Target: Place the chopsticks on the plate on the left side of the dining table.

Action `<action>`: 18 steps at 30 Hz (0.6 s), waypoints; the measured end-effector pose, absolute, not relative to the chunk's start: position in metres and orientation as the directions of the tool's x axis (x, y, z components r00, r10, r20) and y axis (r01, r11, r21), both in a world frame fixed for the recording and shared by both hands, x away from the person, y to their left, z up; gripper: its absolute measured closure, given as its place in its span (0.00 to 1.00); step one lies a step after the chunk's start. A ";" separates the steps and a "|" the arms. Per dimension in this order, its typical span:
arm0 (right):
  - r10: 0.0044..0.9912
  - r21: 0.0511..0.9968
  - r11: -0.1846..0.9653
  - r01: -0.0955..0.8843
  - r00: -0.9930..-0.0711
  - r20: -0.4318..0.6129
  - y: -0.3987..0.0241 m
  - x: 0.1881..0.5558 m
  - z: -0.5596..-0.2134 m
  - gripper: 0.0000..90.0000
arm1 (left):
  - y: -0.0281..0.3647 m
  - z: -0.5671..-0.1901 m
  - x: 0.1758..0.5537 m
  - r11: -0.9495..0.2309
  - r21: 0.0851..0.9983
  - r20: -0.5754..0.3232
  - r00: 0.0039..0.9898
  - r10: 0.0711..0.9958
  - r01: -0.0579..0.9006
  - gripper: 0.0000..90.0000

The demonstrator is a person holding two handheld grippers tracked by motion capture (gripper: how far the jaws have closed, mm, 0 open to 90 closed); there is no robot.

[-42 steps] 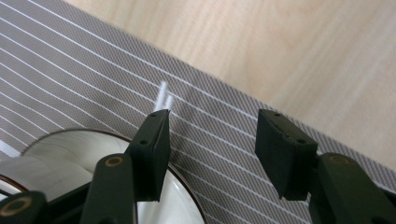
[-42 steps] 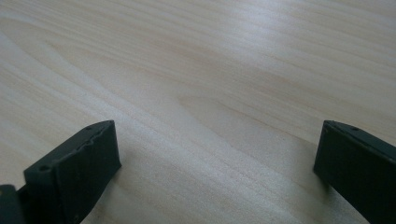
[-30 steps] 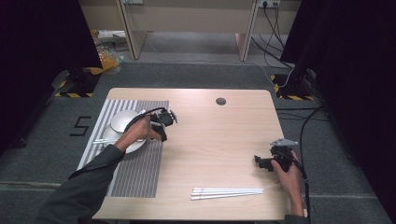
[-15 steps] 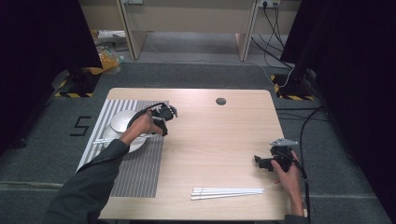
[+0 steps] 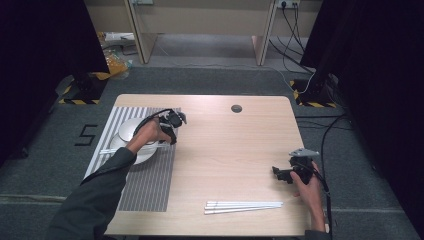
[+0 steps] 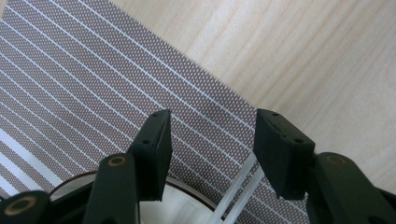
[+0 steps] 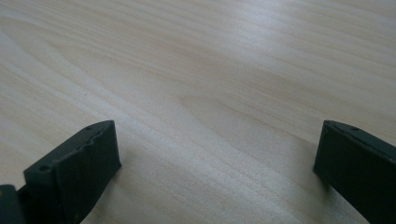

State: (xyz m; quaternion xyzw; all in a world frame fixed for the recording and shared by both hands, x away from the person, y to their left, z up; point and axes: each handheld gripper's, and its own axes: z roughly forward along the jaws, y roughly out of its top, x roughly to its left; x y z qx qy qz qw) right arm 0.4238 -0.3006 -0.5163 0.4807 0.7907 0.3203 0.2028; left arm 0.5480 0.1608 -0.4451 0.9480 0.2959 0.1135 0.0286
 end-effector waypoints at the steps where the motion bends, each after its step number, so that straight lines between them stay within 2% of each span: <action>1: 0.890 0.701 0.332 0.630 -0.455 -0.012 -0.301 0.424 -0.516 0.00 | 0.161 -0.445 0.548 -0.819 0.130 0.197 0.795 0.574 0.559 0.51; 7: 0.890 0.701 0.333 0.630 -0.456 -0.013 -0.301 0.424 -0.516 0.00 | 0.162 -0.443 0.547 -0.817 0.143 0.193 0.794 0.577 0.559 0.50; 18: 0.890 0.701 0.333 0.630 -0.456 -0.013 -0.301 0.424 -0.516 0.00 | 0.146 -0.437 0.527 -0.859 0.162 0.179 0.842 0.510 0.486 0.49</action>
